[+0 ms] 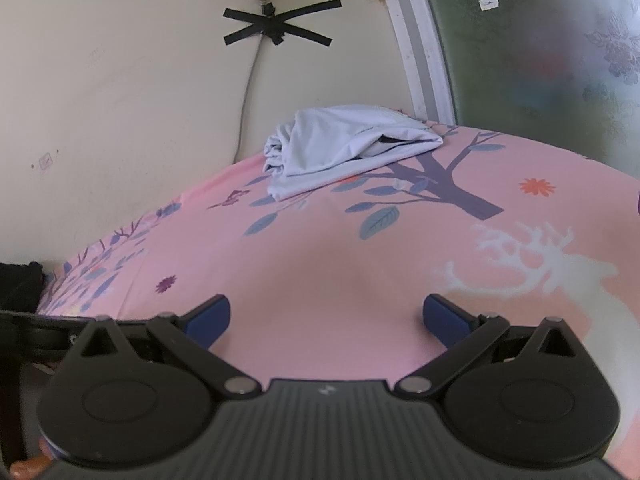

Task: Fold small clothes

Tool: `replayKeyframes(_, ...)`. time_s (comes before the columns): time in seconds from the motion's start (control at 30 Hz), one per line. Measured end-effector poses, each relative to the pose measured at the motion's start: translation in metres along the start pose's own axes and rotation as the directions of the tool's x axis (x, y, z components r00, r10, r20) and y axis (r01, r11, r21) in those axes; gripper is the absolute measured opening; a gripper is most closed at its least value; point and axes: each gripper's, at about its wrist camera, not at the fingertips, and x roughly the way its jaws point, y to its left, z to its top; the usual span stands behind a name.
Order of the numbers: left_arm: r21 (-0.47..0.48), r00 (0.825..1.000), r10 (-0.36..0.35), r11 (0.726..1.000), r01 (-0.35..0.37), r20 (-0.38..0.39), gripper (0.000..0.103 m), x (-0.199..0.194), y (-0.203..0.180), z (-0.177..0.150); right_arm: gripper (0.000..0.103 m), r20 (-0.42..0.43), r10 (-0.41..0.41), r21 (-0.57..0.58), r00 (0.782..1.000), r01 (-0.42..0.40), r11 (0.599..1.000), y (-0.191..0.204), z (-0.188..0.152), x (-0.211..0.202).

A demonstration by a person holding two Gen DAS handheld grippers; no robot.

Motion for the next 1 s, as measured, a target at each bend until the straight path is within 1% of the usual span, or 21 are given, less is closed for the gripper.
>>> replayKeyframes(0.27, 0.021, 1.000, -0.002, 1.000, 0.002, 0.000, 0.103, -0.003, -0.003, 0.001, 0.097, 0.009, 0.011, 0.016, 1.000, -0.011, 1.000, -0.001, -0.001, -0.003)
replayKeyframes(0.43, 0.076, 0.997, 0.028, 0.997, -0.033, 0.067, 0.103, -0.013, -0.015, 0.000, 0.097, 0.012, 0.007, 0.005, 1.000, -0.007, 1.000, 0.001, -0.003, -0.004)
replayKeyframes(0.53, 0.090, 0.995, 0.033, 0.995, -0.042, 0.099, 0.103, -0.019, -0.017, 0.000, 0.097, 0.016, 0.018, 0.000, 1.000, -0.018, 1.000, 0.001, -0.003, -0.006)
replayKeyframes(0.7, 0.057, 0.994, -0.001, 0.998, -0.005, 0.105, 0.103, -0.024, -0.011, 0.002, 0.097, 0.055, 0.018, -0.017, 0.998, -0.017, 1.000, 0.004, -0.005, -0.013)
replayKeyframes(0.73, 0.053, 0.995, 0.003, 0.999, -0.008, 0.102, 0.103, -0.024, -0.010, 0.002, 0.097, 0.058, 0.020, -0.024, 0.998, -0.018, 1.000, 0.004, -0.006, -0.013)
replayKeyframes(0.87, 0.071, 0.991, 0.036, 0.996, -0.045, 0.127, 0.103, -0.028, -0.014, 0.001, 0.097, 0.067, 0.025, -0.049, 0.997, -0.022, 0.999, 0.008, -0.006, -0.014)
replayKeyframes(1.0, 0.104, 0.984, 0.073, 0.990, -0.091, 0.161, 0.103, -0.030, -0.020, -0.001, 0.097, 0.059, 0.031, -0.038, 0.998, -0.028, 0.999, 0.009, -0.007, -0.015)
